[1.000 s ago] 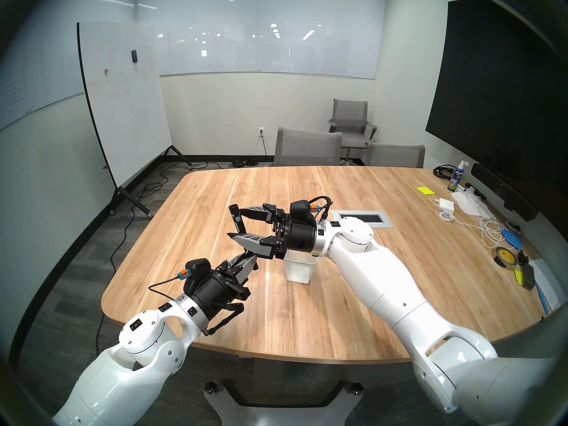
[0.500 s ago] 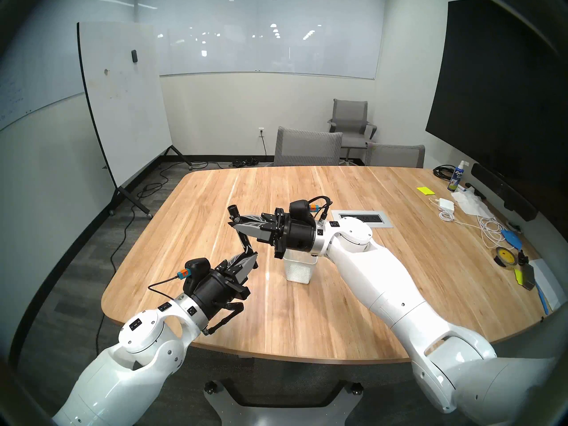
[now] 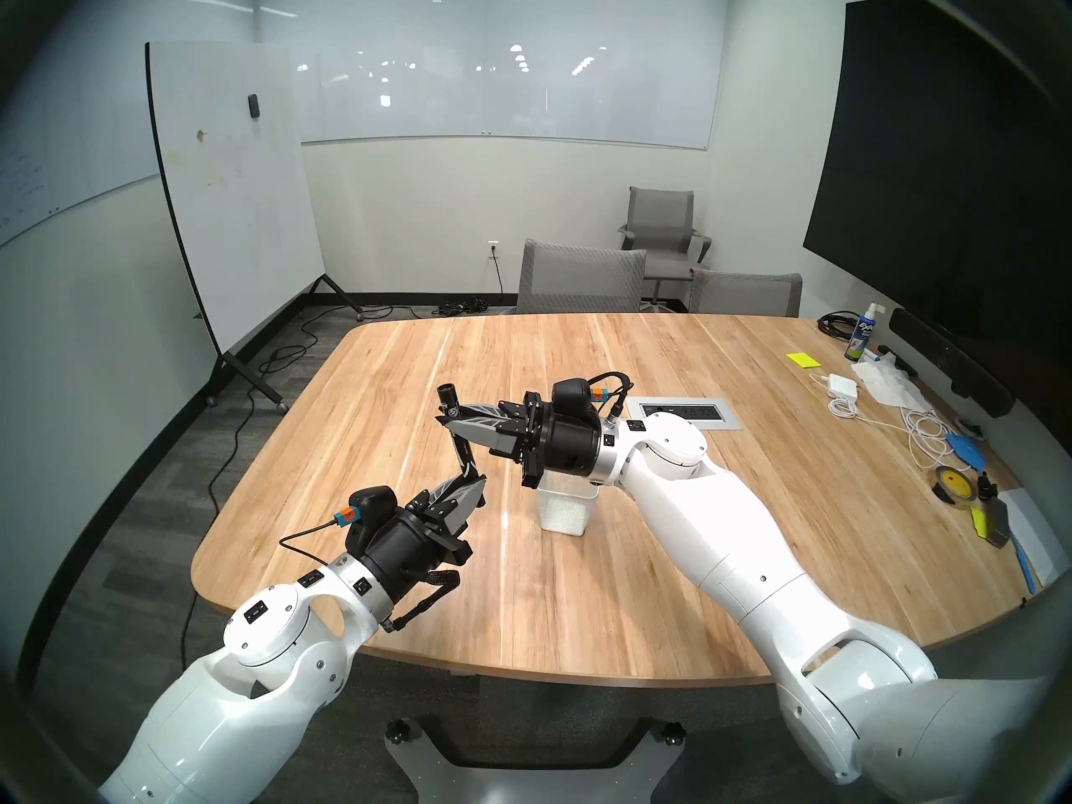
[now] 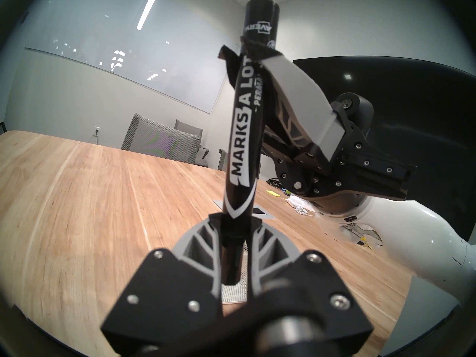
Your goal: Place the pen, the marker, and the scissors into the pen holder
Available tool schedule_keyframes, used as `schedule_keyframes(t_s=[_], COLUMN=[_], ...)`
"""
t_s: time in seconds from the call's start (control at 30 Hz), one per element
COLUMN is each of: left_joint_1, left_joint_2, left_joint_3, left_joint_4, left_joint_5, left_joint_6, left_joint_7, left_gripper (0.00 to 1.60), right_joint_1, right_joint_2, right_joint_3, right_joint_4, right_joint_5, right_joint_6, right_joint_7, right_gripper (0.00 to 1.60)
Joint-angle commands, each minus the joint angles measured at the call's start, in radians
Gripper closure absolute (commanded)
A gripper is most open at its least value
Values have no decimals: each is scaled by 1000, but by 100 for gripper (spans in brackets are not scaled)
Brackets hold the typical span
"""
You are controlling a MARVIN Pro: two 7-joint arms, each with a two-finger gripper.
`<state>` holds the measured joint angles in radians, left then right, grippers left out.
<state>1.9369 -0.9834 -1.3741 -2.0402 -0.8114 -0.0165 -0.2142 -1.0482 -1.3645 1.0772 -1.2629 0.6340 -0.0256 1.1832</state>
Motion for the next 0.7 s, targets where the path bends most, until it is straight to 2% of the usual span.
schedule_keyframes(t_s=[0.0,0.67], left_joint_1=[2,1], left_joint_2=[0,0], left_joint_3=[-1,-1], left_joint_4=[-21,-19], left_joint_5=[-2,-4], left_joint_6=[1,1], left_joint_7=[1,-5], left_gripper=[160,160], right_joint_1=[-6,-14], right_joint_2=[3,-2], right_joint_3=[18,43], right_joint_4=[-22,-6], right_joint_5=[17,11], right_joint_6=[-13,-24], right_joint_7=[10,31], right_gripper=[160,160])
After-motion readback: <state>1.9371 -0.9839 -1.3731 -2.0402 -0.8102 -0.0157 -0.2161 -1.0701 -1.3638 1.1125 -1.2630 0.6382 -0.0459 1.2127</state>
